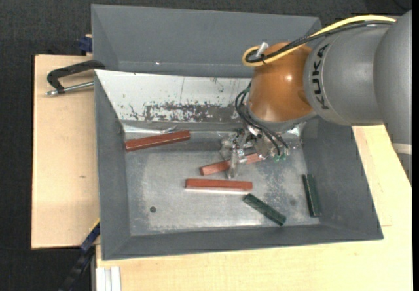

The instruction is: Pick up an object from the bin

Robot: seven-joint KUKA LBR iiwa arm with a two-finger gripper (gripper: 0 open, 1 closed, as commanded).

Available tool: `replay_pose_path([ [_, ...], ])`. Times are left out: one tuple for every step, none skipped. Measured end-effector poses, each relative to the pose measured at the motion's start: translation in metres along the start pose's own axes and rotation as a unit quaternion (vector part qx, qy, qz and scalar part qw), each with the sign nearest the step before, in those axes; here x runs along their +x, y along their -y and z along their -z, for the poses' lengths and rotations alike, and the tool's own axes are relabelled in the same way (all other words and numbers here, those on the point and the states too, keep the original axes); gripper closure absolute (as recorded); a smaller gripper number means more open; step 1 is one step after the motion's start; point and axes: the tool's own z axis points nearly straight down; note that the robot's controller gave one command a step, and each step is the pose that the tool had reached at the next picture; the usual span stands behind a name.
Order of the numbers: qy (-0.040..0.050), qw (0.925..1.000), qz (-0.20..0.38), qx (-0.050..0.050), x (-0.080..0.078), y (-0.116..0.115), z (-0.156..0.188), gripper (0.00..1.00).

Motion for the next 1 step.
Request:
replay_pose_path([
  [0.0021,0.9999,0.013,0.001,0.0461,-0.0132,0.1626,1.0],
])
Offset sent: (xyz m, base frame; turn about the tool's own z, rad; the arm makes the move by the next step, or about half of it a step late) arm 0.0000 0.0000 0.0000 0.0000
